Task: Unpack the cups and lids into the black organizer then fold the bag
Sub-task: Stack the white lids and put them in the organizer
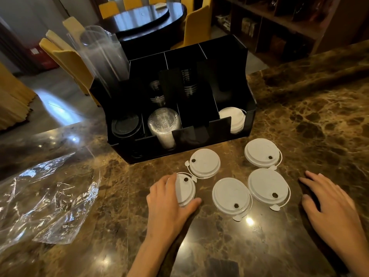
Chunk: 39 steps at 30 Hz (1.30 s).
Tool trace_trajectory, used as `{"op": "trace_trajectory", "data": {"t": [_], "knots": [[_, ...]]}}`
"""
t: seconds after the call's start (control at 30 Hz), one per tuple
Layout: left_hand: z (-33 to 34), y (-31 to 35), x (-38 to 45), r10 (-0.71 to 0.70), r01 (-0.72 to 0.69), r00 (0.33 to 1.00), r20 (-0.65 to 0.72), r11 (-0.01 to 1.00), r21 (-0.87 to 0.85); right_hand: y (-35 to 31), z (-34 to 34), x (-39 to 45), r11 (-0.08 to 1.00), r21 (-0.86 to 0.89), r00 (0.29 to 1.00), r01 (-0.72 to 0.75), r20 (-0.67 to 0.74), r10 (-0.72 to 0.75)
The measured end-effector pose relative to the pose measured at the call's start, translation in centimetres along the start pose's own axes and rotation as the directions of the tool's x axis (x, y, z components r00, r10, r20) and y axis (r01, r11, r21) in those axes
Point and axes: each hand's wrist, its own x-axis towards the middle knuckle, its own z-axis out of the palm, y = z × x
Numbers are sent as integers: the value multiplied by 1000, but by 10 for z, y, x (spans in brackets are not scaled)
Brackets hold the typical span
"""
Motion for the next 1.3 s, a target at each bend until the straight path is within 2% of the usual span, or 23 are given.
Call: {"op": "trace_trajectory", "data": {"t": [0.07, 0.13, 0.27, 0.47, 0.53, 0.6, 0.67, 0.73, 0.83, 0.9, 1.0, 1.07, 1.13, 1.23, 1.3], "knots": [[4, 3, -4, 21, -21, 1000, -14, 999, 36, -1, -1, 0, 1000, 0, 1000, -2, 5, 2], [4, 3, -3, -12, 11, 999, -37, 1000, -28, -1, -1, -1, 1000, 5, 1000, -4, 4, 4], [-2, 3, 4, -64, 63, 998, 1, 988, -138, -2, -2, -1, 1000, 9, 1000, -13, -5, 13], [-19, -10, 9, 167, -138, 967, 191, 978, -153, -2, -2, 0, 1000, 13, 1000, -17, -2, 17], [-19, -10, 10, 115, -94, 979, 170, 987, -128, -3, -2, 0, 1000, 9, 1000, -25, 4, 25], [-17, -1, 11, -39, 57, 992, 121, 987, -151, -3, -3, 1, 999, 13, 1000, -29, 10, 29], [-11, 4, 13, -131, 136, 990, 44, 977, -162, -4, -3, 1, 999, 24, 1000, -25, 8, 25], [-8, 3, 14, -123, 122, 992, 7, 969, -214, -4, -3, 1, 999, 26, 1000, -27, 7, 27], [-12, -7, 13, 46, -9, 994, 103, 944, -331, -4, -4, 1, 999, 26, 999, -33, 11, 33], [-12, -8, 12, 95, -47, 985, 144, 951, -306, -3, -3, 1, 999, 26, 1000, -29, 12, 29], [-9, 3, 14, -128, 142, 989, 74, 959, -245, -1, -2, 2, 999, 29, 1000, -23, 8, 23], [-5, 10, 13, -175, 174, 984, 16, 961, -213, -1, -2, 2, 999, 23, 1000, -27, 14, 27], [-1, 7, 12, -104, 104, 994, 11, 965, -242, -2, -3, 3, 999, 14, 999, -34, 20, 34], [-4, -3, 11, 9, 14, 997, 75, 953, -303, -2, -4, 3, 999, 12, 999, -43, 31, 42], [-4, -4, 12, 26, -1, 996, 80, 956, -292, -3, -4, 3, 999, 16, 998, -46, 38, 45]]}}
